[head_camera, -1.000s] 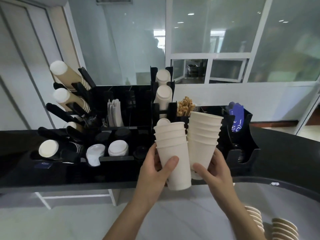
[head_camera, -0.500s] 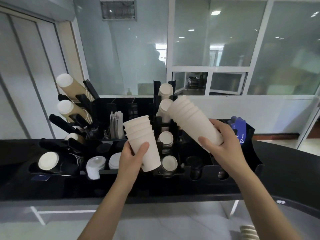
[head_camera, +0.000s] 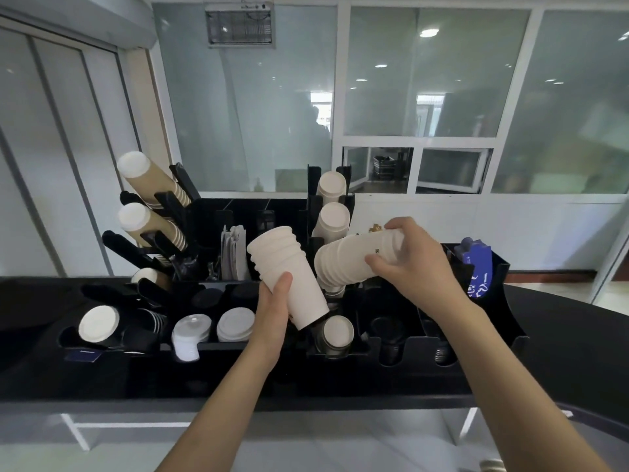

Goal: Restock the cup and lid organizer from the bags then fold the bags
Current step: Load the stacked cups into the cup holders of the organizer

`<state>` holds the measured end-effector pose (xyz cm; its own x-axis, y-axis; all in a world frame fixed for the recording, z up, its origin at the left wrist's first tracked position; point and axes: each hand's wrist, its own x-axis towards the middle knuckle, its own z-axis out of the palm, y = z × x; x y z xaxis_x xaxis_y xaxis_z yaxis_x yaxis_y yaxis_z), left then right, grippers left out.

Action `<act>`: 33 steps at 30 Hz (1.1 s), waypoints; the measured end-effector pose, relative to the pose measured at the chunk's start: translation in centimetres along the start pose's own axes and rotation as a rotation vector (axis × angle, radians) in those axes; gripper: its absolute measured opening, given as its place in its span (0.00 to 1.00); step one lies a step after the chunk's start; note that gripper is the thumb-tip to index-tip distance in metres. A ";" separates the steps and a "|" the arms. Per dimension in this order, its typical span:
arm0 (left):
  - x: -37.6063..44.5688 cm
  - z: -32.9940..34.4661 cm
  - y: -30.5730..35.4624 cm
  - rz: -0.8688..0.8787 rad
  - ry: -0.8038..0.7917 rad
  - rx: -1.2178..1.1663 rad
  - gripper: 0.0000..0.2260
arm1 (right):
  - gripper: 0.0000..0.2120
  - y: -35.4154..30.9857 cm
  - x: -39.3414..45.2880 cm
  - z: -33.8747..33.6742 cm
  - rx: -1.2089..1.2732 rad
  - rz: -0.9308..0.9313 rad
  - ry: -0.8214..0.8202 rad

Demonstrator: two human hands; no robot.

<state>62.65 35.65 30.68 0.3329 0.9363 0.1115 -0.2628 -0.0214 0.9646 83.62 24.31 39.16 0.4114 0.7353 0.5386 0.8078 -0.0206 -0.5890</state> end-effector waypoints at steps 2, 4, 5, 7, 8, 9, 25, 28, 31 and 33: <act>0.3 0.1 0.1 -0.022 -0.015 -0.036 0.31 | 0.27 -0.2 0.7 0.8 -0.071 -0.039 -0.016; 0.3 0.3 0.0 -0.030 -0.025 -0.047 0.31 | 0.30 -0.4 1.0 1.6 -0.089 -0.065 -0.026; 0.4 0.3 -0.1 -0.028 -0.022 -0.051 0.32 | 0.32 -0.6 1.1 2.0 -0.092 -0.082 -0.028; 0.4 0.5 -0.2 -0.019 -0.016 -0.052 0.33 | 0.34 -0.7 1.3 2.9 -0.103 -0.121 -0.037; 0.5 0.5 -0.2 -0.019 -0.013 -0.053 0.33 | 0.34 -0.7 1.4 3.4 -0.120 -0.142 -0.043; 0.5 0.5 -0.2 -0.024 -0.010 -0.056 0.33 | 0.34 -0.6 1.5 4.0 -0.139 -0.163 -0.050; 1.4 0.1 -0.6 -0.068 -0.020 -0.080 0.33 | 0.27 2.2 1.1 8.7 -0.040 -0.144 -0.216; 1.5 0.2 -0.7 -0.063 -0.016 -0.065 0.34 | 0.28 2.2 1.2 8.8 -0.042 -0.137 -0.210; 1.5 0.3 -0.5 -0.022 -0.010 -0.039 0.32 | 0.28 2.4 1.2 8.9 -0.011 -0.122 -0.207; 1.2 0.4 -0.3 -0.014 -0.018 -0.017 0.32 | 0.28 2.4 1.1 8.8 0.025 -0.094 -0.214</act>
<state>63.50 36.69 30.65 0.3531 0.9300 0.1023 -0.2733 -0.0020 0.9619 82.34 31.05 33.01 0.2341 0.8599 0.4537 0.8268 0.0694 -0.5582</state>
